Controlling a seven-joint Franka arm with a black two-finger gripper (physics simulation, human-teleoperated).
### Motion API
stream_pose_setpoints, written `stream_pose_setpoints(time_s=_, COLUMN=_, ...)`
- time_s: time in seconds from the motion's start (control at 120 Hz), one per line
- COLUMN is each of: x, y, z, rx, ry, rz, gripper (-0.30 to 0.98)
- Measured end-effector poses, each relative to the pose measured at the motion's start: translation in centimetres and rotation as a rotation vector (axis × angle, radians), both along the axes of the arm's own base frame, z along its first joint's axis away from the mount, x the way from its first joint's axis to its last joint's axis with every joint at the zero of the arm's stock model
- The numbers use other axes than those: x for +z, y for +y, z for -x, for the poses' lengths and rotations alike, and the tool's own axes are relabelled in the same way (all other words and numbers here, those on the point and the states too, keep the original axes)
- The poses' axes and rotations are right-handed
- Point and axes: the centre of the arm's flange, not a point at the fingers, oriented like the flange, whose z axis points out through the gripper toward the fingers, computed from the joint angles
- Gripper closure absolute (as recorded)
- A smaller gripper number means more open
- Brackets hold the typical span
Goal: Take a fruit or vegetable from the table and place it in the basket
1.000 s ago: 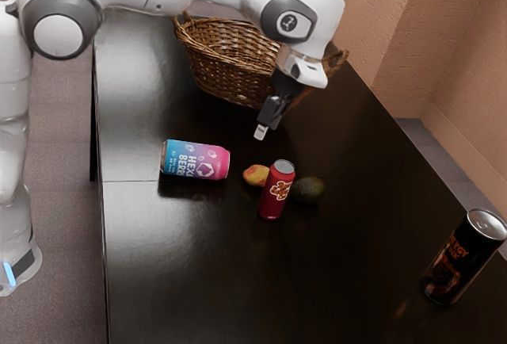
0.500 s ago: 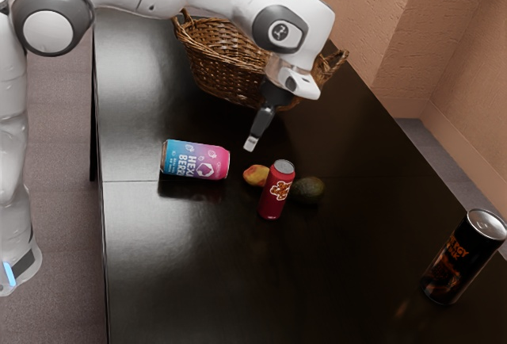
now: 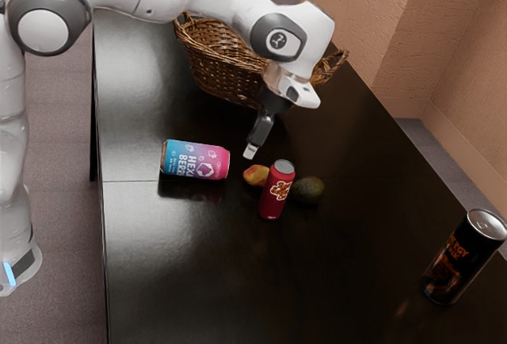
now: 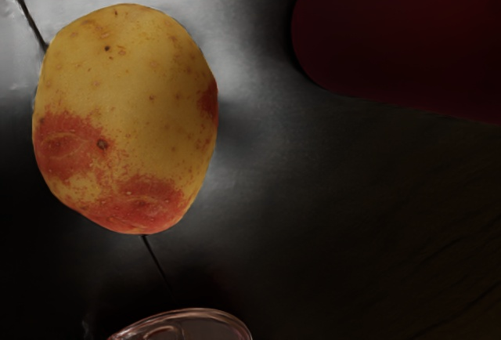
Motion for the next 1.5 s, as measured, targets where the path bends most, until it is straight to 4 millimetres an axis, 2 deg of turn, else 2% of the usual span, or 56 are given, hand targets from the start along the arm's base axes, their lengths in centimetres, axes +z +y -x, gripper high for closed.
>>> stream_pose_setpoints(time_s=0.133, x=-0.9, y=0.9, z=-1.0, rx=0.034, ry=-0.029, rz=-0.061, gripper=0.01)
stream_pose_setpoints(time_s=0.433, x=-2.0, y=-0.1, z=-2.2, rx=0.083, ry=-0.061, rz=-0.079, gripper=0.01)
stream_pose_setpoints(time_s=0.825, x=-5.7, y=-0.3, z=-3.3, rx=0.15, ry=-0.014, rz=-0.052, gripper=0.01)
stream_pose_setpoints(time_s=1.083, x=-7.4, y=-0.1, z=-3.8, rx=0.179, ry=0.009, rz=-0.048, gripper=0.02)
stream_pose_setpoints(time_s=1.183, x=-7.8, y=0.0, z=-3.9, rx=0.188, ry=0.016, rz=-0.045, gripper=0.08)
stream_pose_setpoints(time_s=1.342, x=-8.1, y=0.1, z=-3.9, rx=0.199, ry=0.019, rz=-0.044, gripper=0.26)
stream_pose_setpoints(time_s=1.5, x=-8.0, y=0.3, z=-4.0, rx=0.207, ry=0.014, rz=-0.049, gripper=0.36)
